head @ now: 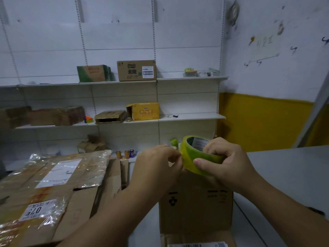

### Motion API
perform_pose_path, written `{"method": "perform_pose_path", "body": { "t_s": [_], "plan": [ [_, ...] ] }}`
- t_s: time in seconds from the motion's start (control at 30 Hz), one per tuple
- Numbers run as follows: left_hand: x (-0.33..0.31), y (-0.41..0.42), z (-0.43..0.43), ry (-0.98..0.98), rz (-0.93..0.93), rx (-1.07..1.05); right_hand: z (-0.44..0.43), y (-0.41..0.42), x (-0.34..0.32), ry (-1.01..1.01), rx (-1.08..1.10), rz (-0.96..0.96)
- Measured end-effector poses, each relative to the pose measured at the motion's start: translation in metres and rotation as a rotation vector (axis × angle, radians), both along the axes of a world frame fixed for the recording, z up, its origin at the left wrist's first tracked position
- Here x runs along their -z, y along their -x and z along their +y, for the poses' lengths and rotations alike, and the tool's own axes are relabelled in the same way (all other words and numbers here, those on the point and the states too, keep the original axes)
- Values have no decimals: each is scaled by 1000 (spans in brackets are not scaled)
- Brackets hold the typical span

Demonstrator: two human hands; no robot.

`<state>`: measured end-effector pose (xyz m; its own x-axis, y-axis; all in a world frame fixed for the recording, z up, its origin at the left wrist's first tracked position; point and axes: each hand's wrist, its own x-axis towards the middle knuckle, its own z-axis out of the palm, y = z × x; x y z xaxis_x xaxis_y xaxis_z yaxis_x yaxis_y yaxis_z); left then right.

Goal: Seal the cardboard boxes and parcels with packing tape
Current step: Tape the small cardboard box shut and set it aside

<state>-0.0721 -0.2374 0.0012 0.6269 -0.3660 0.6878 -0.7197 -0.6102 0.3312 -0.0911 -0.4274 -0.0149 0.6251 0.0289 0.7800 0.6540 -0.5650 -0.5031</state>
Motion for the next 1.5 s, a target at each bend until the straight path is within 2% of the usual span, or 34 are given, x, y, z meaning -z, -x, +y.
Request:
{"method": "perform_pose_path", "body": {
  "t_s": [0.1, 0.2, 0.3, 0.37, 0.43, 0.5, 0.63, 0.77, 0.9, 1.0, 1.2, 1.33, 1.5],
  "plan": [
    [1, 4, -5, -73, -6, -111, 3, 2, 6, 20, 36, 2],
    [1, -3, -2, -35, 113, -112, -1, 6, 7, 9, -31, 16],
    [5, -19, 10, 258, 305, 93, -7, 13, 5, -100, -206, 103],
    [5, -19, 12, 387, 393, 244, -10, 14, 4, -116, -262, 130],
    [5, -16, 9, 470, 508, 394, -10, 13, 4, -133, -279, 141],
    [4, -14, 7, 444, 575, 487, -9, 12, 3, -155, -292, 147],
    [6, -19, 8, 216, 450, 454, -11, 12, 1, -165, -313, 171],
    [4, -24, 7, 331, 301, 415, -16, 11, 0, -103, -339, 247],
    [4, -23, 0, 246, 100, 297, -20, 13, -5, -7, -293, 306],
    [2, -17, -8, 276, 158, 313, -17, 16, -10, -43, -164, 325],
    [-11, -19, -11, 282, 242, 457, -2, 18, -21, 100, 54, 263],
    [-15, -26, -5, 368, 295, 459, -12, 19, -31, 166, 15, 245],
    [-19, -32, 13, 413, 325, 379, -43, 28, -37, 259, -127, 333]
  ]
}}
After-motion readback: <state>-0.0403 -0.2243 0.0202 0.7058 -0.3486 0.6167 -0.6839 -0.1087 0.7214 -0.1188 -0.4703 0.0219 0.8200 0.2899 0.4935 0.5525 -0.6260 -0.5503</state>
